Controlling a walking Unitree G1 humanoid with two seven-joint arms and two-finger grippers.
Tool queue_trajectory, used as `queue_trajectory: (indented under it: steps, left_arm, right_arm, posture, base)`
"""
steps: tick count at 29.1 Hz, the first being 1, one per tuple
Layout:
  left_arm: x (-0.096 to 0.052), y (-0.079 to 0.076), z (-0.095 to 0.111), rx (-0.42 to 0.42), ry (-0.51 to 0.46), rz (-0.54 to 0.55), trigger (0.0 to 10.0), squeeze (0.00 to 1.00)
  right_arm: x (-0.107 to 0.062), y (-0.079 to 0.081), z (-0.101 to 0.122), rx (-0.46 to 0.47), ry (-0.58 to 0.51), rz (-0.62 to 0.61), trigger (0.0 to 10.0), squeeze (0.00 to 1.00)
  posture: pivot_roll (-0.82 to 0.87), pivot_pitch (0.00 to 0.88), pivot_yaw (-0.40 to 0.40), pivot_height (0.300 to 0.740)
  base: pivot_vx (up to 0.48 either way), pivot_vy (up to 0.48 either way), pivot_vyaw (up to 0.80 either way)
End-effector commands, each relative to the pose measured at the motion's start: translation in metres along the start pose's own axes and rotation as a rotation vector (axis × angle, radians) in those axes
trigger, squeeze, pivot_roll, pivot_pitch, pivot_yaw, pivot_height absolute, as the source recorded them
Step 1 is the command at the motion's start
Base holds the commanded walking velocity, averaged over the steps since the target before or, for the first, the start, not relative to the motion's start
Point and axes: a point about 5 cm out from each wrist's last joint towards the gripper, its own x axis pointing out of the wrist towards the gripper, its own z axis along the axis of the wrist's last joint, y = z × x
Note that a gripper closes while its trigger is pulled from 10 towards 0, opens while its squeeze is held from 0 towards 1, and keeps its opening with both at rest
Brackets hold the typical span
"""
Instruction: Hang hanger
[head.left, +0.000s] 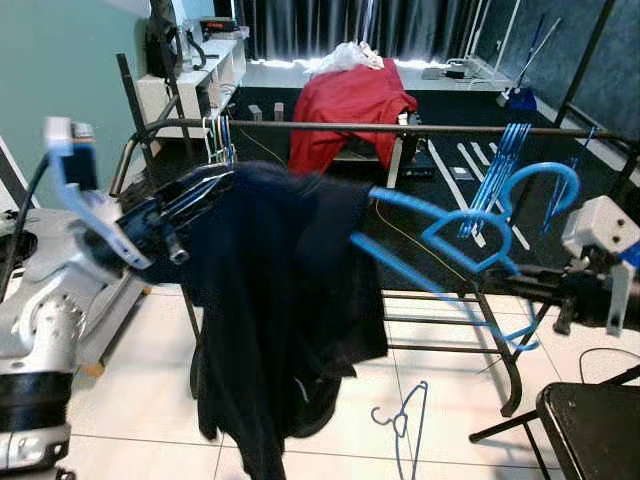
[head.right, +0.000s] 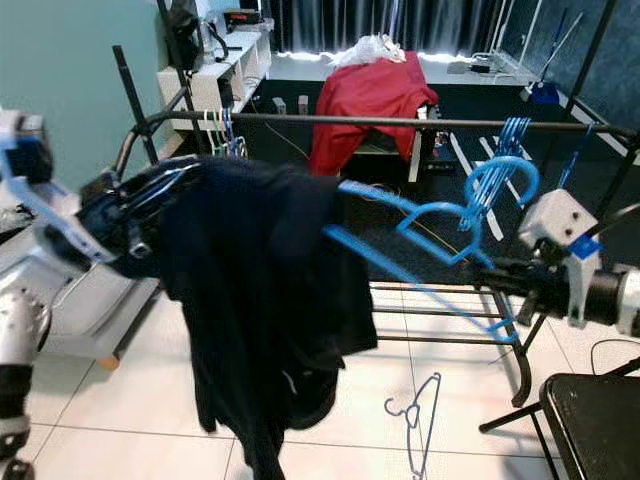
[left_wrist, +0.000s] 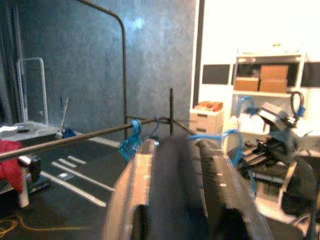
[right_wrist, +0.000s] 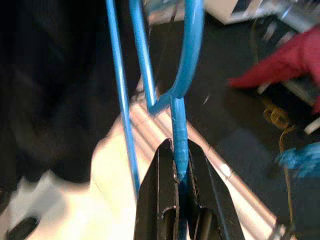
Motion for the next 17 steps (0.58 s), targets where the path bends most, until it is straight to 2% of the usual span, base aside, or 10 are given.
queue_trajectory:
  steps: [1, 2, 5, 6, 8, 9, 11, 12, 16, 17]
  left_arm:
    - [0.005, -0.016, -0.016, -0.07, 0.039, -0.09, 10.0, 1.0]
    - [0.005, -0.016, -0.016, -0.07, 0.039, -0.09, 10.0, 1.0]
    - [0.004, -0.025, -0.028, -0.096, 0.098, -0.135, 10.0, 1.0]
    - [0.003, -0.028, -0.031, -0.107, 0.12, -0.154, 10.0, 0.18]
    - [0.003, -0.029, -0.032, -0.116, 0.133, -0.168, 10.0, 0.18]
    - [0.003, -0.031, -0.033, -0.131, 0.137, -0.178, 8.8, 0.0]
    - [0.002, -0.032, -0.036, -0.133, 0.148, -0.179, 8.9, 0.0]
    - [0.002, -0.033, -0.039, -0.132, 0.154, -0.169, 9.5, 0.0]
    - [0.002, -0.034, -0.041, -0.131, 0.159, -0.162, 9.5, 0.0]
    - [0.003, -0.032, -0.042, -0.121, 0.153, -0.134, 8.7, 0.0]
  right_arm:
    - [-0.002, -0.005, 0.025, -0.016, -0.148, -0.031, 0.0, 0.0]
    - [-0.002, -0.005, 0.025, -0.016, -0.148, -0.031, 0.0, 0.0]
    - [-0.004, -0.006, 0.039, -0.009, -0.245, -0.037, 0.0, 0.0]
    - [-0.005, -0.006, 0.042, -0.006, -0.265, -0.038, 0.0, 0.0]
    - [-0.005, -0.006, 0.044, -0.005, -0.275, -0.038, 0.0, 0.0]
    - [-0.006, -0.006, 0.046, -0.005, -0.283, -0.037, 0.0, 0.0]
    - [-0.007, -0.006, 0.047, -0.005, -0.294, -0.035, 0.0, 0.0]
    - [-0.007, -0.007, 0.05, -0.003, -0.31, -0.031, 0.0, 0.0]
    - [-0.008, -0.007, 0.052, -0.002, -0.321, -0.029, 0.0, 0.0]
    - [-0.01, -0.007, 0.056, 0.006, -0.35, -0.022, 0.0, 0.0]
  posture:
    - [-0.11, 0.0, 0.005, 0.74]
    - [-0.11, 0.0, 0.005, 0.74]
    - [-0.11, 0.003, 0.007, 0.74]
    - [-0.11, 0.003, 0.007, 0.74]
    - [-0.11, 0.003, 0.007, 0.74]
    - [-0.11, 0.003, 0.007, 0.74]
    - [-0.11, 0.003, 0.007, 0.74]
    - [-0.11, 0.007, 0.009, 0.74]
    - [-0.11, 0.007, 0.009, 0.74]
    - [-0.12, 0.007, 0.011, 0.74]
  base:
    - [0.0, 0.0, 0.0]
    - [0.0, 0.0, 0.0]
    - [0.0, 0.0, 0.0]
    - [0.0, 0.0, 0.0]
    - [0.0, 0.0, 0.0]
    - [0.0, 0.0, 0.0]
    - [0.0, 0.0, 0.0]
    - [0.0, 0.0, 0.0]
    - [0.0, 0.0, 0.0]
    - [0.0, 0.0, 0.0]
